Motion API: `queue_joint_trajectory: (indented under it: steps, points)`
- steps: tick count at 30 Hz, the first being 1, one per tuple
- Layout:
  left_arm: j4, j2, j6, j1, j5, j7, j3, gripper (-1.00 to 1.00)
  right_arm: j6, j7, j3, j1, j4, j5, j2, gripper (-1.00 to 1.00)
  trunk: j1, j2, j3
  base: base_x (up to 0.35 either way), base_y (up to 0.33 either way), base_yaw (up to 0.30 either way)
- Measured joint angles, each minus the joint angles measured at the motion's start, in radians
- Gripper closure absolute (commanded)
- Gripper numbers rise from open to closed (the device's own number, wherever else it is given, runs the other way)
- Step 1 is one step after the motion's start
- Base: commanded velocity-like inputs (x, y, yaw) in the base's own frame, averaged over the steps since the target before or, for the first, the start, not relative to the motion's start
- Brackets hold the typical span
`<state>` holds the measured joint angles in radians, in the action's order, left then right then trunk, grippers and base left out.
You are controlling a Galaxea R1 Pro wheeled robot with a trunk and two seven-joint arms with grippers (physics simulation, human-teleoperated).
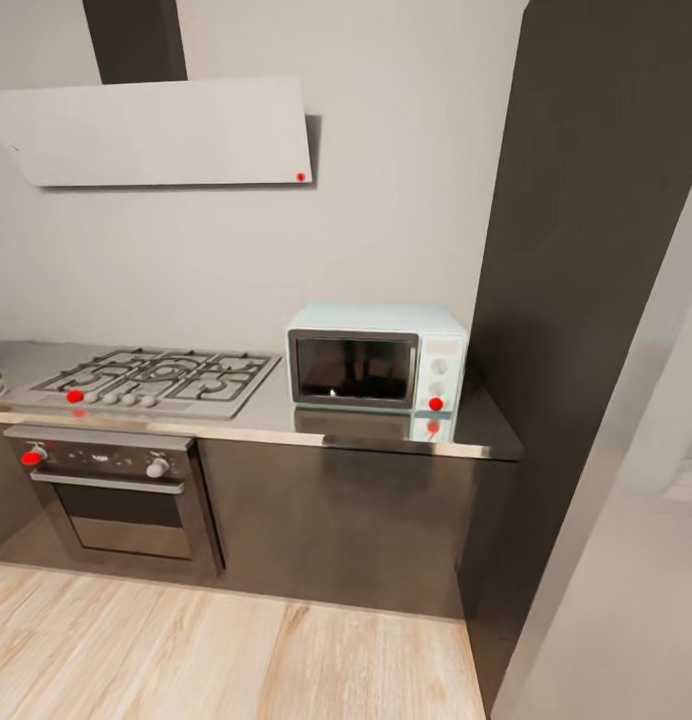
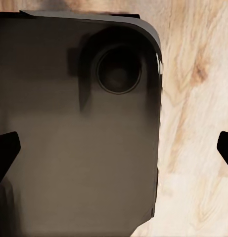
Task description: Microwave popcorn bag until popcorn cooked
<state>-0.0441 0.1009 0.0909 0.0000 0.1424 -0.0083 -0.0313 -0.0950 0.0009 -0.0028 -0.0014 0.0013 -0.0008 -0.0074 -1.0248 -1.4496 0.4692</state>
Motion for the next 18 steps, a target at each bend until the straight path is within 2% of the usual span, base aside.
queue_joint_trajectory:
  steps: [18]
  points:
    - [0.0,-0.001,0.001,0.0,0.0,0.0,0.0,-1.0,-0.001,-0.001,0.0,0.0,0.0,-0.002,0.003,-1.0,0.0,0.0,0.0,0.133,0.112,-0.009]
